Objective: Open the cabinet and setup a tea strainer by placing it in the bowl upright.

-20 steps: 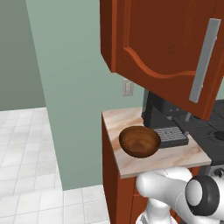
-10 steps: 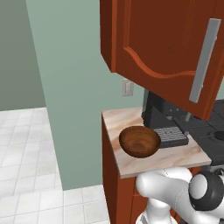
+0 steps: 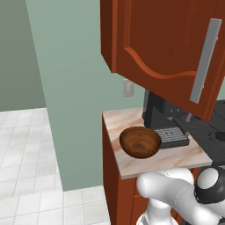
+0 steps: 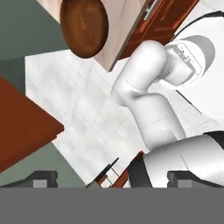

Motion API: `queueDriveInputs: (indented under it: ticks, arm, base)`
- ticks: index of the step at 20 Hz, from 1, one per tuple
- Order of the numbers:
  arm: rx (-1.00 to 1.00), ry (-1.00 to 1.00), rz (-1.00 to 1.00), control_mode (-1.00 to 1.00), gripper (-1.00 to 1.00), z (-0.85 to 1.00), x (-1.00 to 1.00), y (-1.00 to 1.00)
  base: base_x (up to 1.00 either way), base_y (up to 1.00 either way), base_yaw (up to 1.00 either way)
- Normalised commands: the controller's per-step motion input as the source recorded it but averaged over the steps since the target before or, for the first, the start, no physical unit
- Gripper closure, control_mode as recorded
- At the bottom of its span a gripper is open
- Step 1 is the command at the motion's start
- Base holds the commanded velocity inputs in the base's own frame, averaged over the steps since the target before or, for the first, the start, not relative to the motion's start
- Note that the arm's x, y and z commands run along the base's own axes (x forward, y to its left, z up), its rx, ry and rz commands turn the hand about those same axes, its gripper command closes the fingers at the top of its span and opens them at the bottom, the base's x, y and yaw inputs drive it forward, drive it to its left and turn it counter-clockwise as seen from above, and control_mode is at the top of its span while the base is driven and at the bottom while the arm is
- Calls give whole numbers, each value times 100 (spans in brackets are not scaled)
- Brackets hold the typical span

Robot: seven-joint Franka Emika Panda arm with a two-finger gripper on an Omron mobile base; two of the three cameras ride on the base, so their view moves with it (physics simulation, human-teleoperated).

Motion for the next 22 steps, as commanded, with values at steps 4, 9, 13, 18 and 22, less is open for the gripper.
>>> queueDriveInputs:
  ticks: [4,9,13,18,22]
  arm:
    - [40,16,25,-100,-100,-30,59,-8]
    - [35,4,6,-100,-100,-18,70,-1]
    - [32,0,0,-100,-100,-7,52,16]
    - [25,0,-1,-100,-100,3,43,37]
    - [15,3,-1,-100,-100,34,24,36]
  base:
    - [0,0,0]
    - [0,0,0]
    - [0,0,0]
    - [0,0,0]
    - [0,0,0]
